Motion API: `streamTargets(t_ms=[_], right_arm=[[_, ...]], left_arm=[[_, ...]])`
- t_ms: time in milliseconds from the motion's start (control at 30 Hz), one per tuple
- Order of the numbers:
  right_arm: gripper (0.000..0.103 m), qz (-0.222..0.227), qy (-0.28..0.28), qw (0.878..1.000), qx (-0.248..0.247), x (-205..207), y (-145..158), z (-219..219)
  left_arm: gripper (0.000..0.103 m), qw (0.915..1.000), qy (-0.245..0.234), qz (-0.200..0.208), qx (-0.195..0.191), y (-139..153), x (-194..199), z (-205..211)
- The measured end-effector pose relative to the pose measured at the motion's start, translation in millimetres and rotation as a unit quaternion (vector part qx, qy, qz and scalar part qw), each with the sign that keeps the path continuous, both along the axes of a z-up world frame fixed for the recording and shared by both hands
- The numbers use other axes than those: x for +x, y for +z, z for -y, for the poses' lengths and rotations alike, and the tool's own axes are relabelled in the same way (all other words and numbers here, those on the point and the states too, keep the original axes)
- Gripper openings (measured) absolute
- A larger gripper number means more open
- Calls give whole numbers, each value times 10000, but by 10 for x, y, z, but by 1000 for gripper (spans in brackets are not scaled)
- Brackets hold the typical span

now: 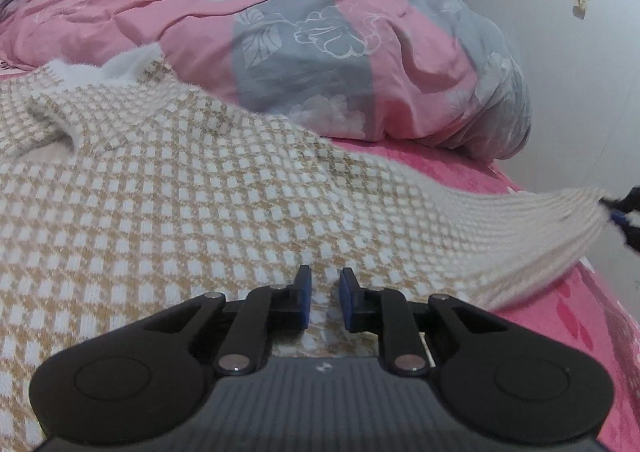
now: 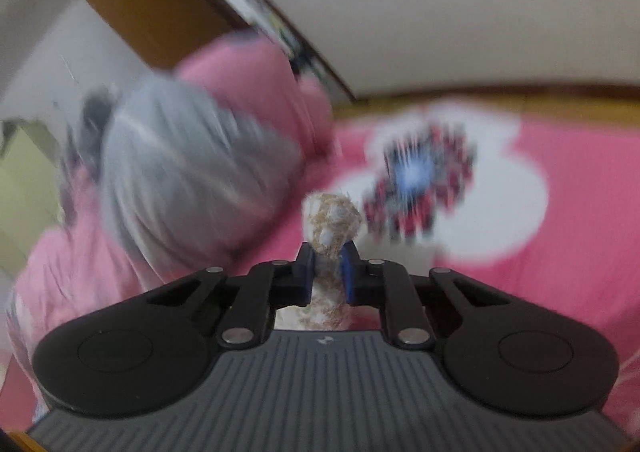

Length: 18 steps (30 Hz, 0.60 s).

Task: Fold clothes
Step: 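Grasp the houndstooth sleeve cuff with the right gripper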

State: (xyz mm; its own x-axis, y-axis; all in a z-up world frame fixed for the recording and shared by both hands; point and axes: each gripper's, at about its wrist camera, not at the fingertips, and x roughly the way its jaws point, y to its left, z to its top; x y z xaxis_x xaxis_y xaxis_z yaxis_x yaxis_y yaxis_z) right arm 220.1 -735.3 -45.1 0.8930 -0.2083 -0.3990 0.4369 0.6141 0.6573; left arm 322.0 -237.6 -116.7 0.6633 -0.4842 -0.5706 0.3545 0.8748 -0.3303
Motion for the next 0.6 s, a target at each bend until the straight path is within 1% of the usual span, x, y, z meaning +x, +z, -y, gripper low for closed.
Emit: streamTargets(t_ms=[100, 200, 300, 367, 433, 500, 533, 600], right_arm=[[12, 74, 55, 9996, -267, -70, 255, -64], [12, 115, 158, 9981, -587, -47, 471, -239], [12, 315, 281, 9965, -727, -22, 728, -433], [12, 473, 515, 9939, -857, -5, 974, -633], [12, 575, 841, 9890, -1073, 3, 1270, -907], [12, 694, 1226, 9819, -1262, -2, 1558, -1249], [12, 756, 1413, 9779, -1344, -3, 1690, -1424], [12, 820, 1774, 9706, -1404, -1, 1868, -1790]], left_arm=[[17, 10000, 1, -2, 12, 10, 19, -2], [17, 10000, 1, -4, 49, 13, 31, 11], [17, 9999, -5, 17, 165, 27, 27, 48], [18, 9999, -37, -21, 153, 62, 30, 49], [27, 9997, 48, -234, -50, 149, 12, -43], [56, 9989, 222, -367, -207, 324, -125, -253], [59, 9983, 318, -410, -272, 426, -213, -376], [59, 9972, 458, -458, -380, 629, -400, -639]])
